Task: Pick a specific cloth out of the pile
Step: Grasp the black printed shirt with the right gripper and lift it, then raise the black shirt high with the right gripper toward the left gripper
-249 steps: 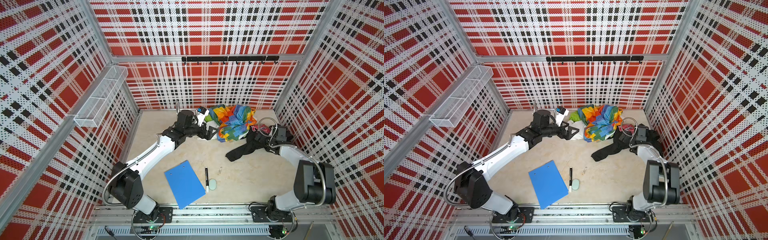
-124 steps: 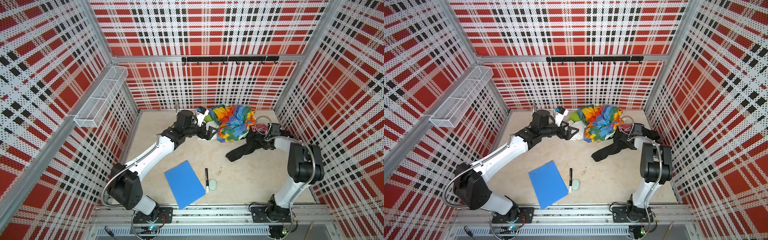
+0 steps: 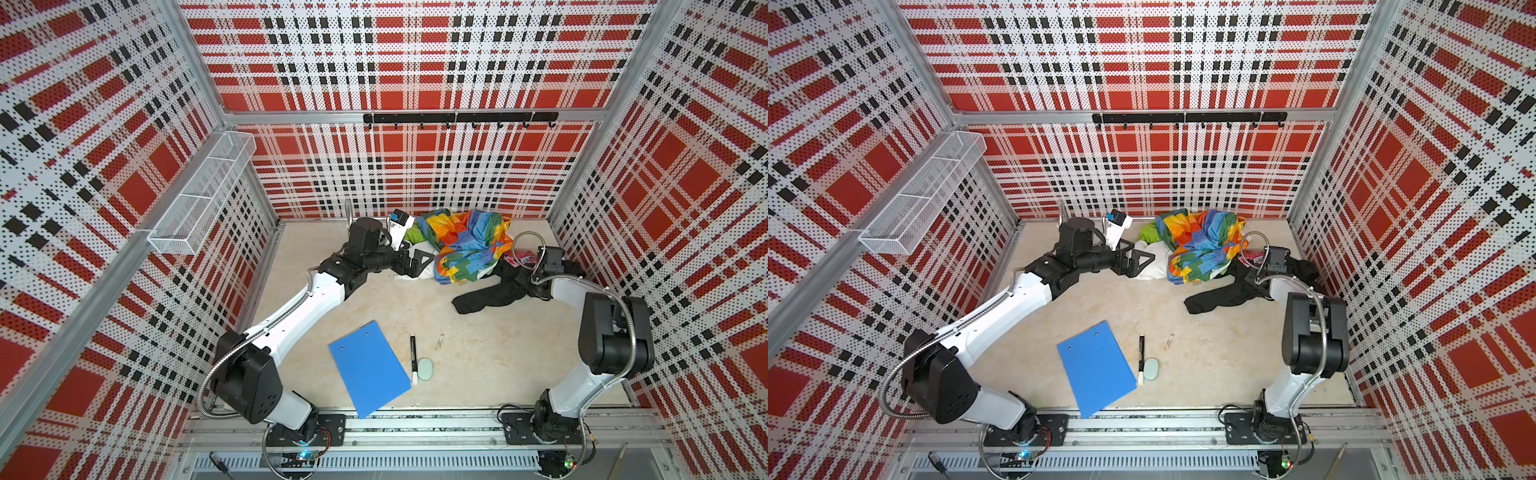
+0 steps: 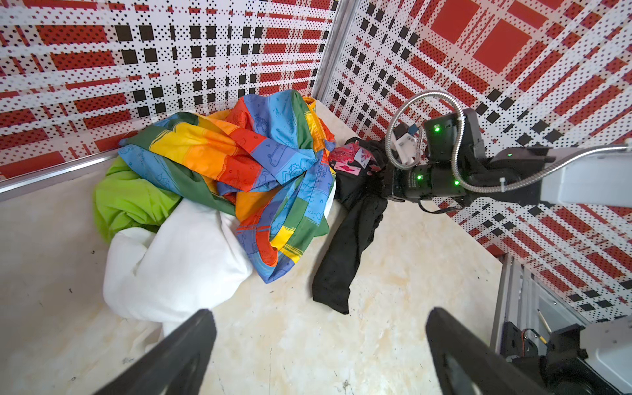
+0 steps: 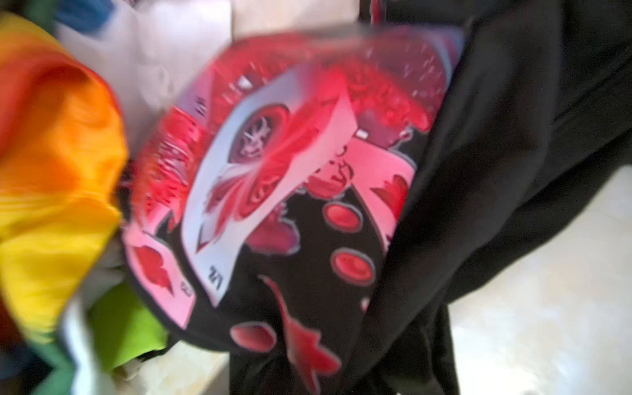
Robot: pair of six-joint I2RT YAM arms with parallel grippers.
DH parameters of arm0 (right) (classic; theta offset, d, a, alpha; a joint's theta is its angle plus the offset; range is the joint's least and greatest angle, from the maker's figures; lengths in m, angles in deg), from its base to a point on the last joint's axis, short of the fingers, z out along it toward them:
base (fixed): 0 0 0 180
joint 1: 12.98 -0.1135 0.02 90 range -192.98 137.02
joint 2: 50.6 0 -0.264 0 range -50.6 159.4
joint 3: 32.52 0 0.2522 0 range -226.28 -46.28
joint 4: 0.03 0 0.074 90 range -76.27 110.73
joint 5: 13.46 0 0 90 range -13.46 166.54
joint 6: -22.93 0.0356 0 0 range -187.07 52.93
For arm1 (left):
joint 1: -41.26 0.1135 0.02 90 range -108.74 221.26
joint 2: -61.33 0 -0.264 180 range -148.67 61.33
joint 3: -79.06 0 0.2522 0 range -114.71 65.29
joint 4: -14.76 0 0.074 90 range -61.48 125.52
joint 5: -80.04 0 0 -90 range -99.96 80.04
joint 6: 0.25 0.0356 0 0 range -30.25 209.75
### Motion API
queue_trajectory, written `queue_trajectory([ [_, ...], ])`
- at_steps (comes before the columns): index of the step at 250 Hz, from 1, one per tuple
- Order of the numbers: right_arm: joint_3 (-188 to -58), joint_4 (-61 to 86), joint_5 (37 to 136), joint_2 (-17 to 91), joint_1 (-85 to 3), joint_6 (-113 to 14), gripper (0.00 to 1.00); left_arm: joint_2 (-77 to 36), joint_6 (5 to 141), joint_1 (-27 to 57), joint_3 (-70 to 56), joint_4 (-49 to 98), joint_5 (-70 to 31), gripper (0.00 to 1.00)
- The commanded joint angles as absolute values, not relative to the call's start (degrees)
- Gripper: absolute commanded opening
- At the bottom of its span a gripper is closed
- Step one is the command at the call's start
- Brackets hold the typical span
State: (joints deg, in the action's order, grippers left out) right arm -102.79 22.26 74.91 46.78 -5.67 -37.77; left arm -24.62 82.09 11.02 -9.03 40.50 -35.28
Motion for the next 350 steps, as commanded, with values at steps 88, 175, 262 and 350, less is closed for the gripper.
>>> queue_trajectory([
  [88,-103.5,24.82,69.5,26.34,-6.63,-39.65,0.02,-23.66,81.59,11.61,-10.03,38.5,-36.61,0.99],
  [175,-110.2,27.88,65.55,16.11,-11.38,-43.55,0.01,-23.34,81.8,11.81,-10.12,38.55,-36.84,0.99],
  [262,-118.04,27.41,65.65,10.98,-15.53,-42.86,0.0,-20.12,81.04,16.03,-10.29,38.39,-39.65,0.99],
  [350,-130.3,26.3,69.03,12.37,-21.51,-43.47,0.0,-15.73,79.31,21.8,-9.37,36.37,-42.38,0.99],
])
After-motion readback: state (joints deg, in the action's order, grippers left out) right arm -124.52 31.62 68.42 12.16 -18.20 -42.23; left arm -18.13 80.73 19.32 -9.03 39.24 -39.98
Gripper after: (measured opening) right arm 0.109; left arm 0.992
